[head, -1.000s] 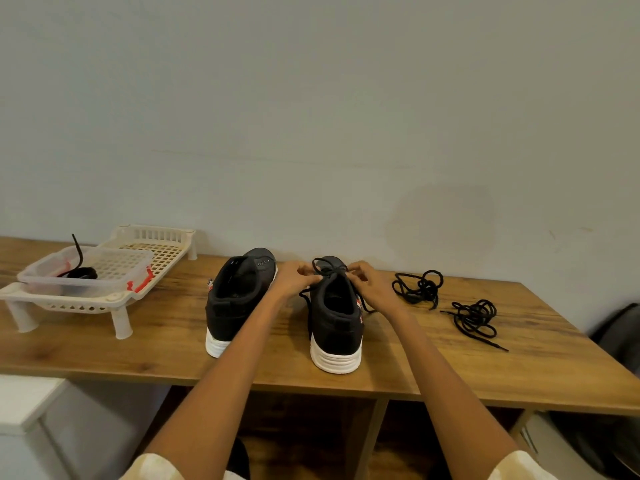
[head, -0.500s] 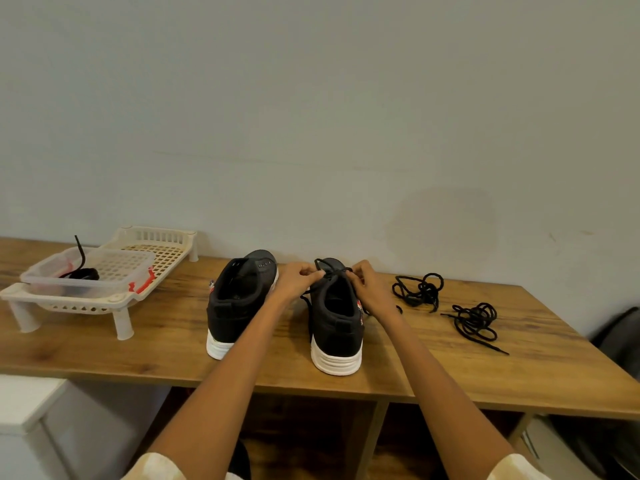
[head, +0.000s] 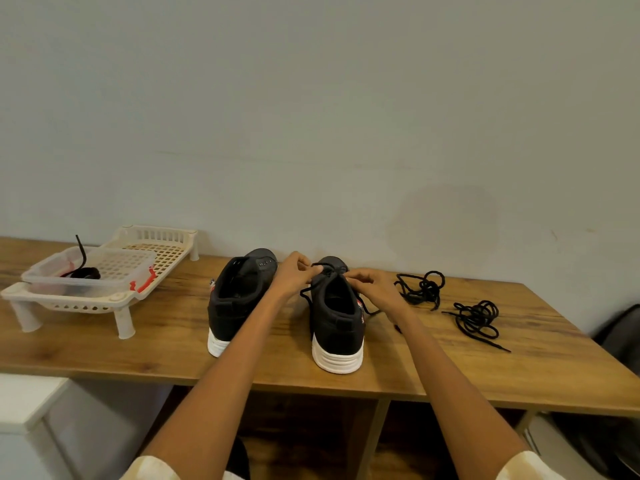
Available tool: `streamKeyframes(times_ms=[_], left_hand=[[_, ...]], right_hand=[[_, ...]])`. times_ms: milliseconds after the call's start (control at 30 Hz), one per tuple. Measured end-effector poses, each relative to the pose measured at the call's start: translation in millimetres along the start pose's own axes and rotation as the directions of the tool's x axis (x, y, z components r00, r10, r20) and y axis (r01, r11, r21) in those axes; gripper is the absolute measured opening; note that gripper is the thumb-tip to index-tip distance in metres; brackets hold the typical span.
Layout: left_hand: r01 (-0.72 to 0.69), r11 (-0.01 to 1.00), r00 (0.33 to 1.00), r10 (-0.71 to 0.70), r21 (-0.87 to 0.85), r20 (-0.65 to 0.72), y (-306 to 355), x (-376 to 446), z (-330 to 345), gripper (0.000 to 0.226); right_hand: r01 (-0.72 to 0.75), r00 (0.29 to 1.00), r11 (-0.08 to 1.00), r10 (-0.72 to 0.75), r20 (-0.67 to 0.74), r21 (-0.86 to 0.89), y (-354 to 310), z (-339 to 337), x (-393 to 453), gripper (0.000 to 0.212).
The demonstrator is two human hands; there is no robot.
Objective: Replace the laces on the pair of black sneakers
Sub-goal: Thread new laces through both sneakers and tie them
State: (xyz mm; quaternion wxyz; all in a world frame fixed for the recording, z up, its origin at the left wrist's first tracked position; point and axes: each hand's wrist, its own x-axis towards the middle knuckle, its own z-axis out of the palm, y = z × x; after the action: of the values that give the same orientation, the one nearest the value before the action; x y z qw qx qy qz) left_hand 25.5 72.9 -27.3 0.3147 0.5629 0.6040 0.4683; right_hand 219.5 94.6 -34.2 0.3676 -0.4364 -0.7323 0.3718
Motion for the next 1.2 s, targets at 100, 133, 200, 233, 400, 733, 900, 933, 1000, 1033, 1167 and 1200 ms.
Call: streamKeyframes(times_ms=[100, 133, 200, 233, 400, 733, 900, 933, 1000, 1033, 1167, 1200], left_hand=[[-0.035, 0.998, 0.995, 0.031, 0.043, 0.099, 2, -2, -2, 0.010], [-0.037, 0.998, 0.993, 0.030, 0.057, 0.112, 3, -2, -2, 0.009], [-0.031, 0.998, 0.994, 0.025, 0.057, 0.107, 4, -3, -1, 0.011], [-0.028, 0.998, 0.995, 0.023, 0.053, 0.098, 4, -3, -1, 0.011], [0.013, 0.999, 0.999, -0.014, 0.036, 0.031, 1, -1, -2, 0.029], [0.008, 0.998, 0.998, -0.012, 0.062, 0.065, -1, 2, -2, 0.023], [-0.029, 0.996, 0.994, 0.020, 0.079, 0.104, -1, 1, -3, 0.011], [-0.034, 0.995, 0.994, 0.024, 0.088, 0.110, -2, 2, -3, 0.012], [-0.042, 0.994, 0.992, 0.030, 0.098, 0.120, -2, 2, -4, 0.014], [-0.043, 0.995, 0.992, 0.032, 0.094, 0.120, -1, 1, -4, 0.015], [-0.040, 0.994, 0.993, 0.029, 0.097, 0.114, 2, 0, -4, 0.015], [-0.035, 0.994, 0.994, 0.024, 0.100, 0.108, 2, 0, -4, 0.014]], right_hand=[[0.000, 0.999, 0.999, -0.002, -0.043, -0.045, 0, 6, 5, 0.010], [-0.010, 0.999, 0.997, 0.006, -0.052, -0.074, 0, 7, 6, 0.012], [-0.034, 0.996, 0.998, 0.030, -0.083, -0.049, 0, 7, 6, 0.019], [-0.046, 0.994, 0.999, 0.049, -0.100, 0.027, 1, 8, 6, 0.022], [-0.037, 0.997, 0.985, 0.047, -0.057, 0.166, 2, 5, -3, 0.019], [-0.165, 0.980, 0.900, 0.196, -0.038, 0.404, 2, 2, -6, 0.017], [-0.151, 0.985, 0.912, 0.169, -0.015, 0.383, 12, 2, -10, 0.026], [-0.146, 0.989, 0.945, 0.151, 0.007, 0.294, 11, 1, -13, 0.027], [-0.133, 0.991, 0.978, 0.133, 0.013, 0.160, 9, 1, -14, 0.018], [-0.124, 0.992, 0.982, 0.125, -0.001, 0.145, 7, 1, -13, 0.014], [-0.091, 0.995, 0.985, 0.097, -0.035, 0.146, -1, 5, -14, 0.009], [-0.094, 0.994, 0.985, 0.101, -0.041, 0.146, -2, 7, -14, 0.009]])
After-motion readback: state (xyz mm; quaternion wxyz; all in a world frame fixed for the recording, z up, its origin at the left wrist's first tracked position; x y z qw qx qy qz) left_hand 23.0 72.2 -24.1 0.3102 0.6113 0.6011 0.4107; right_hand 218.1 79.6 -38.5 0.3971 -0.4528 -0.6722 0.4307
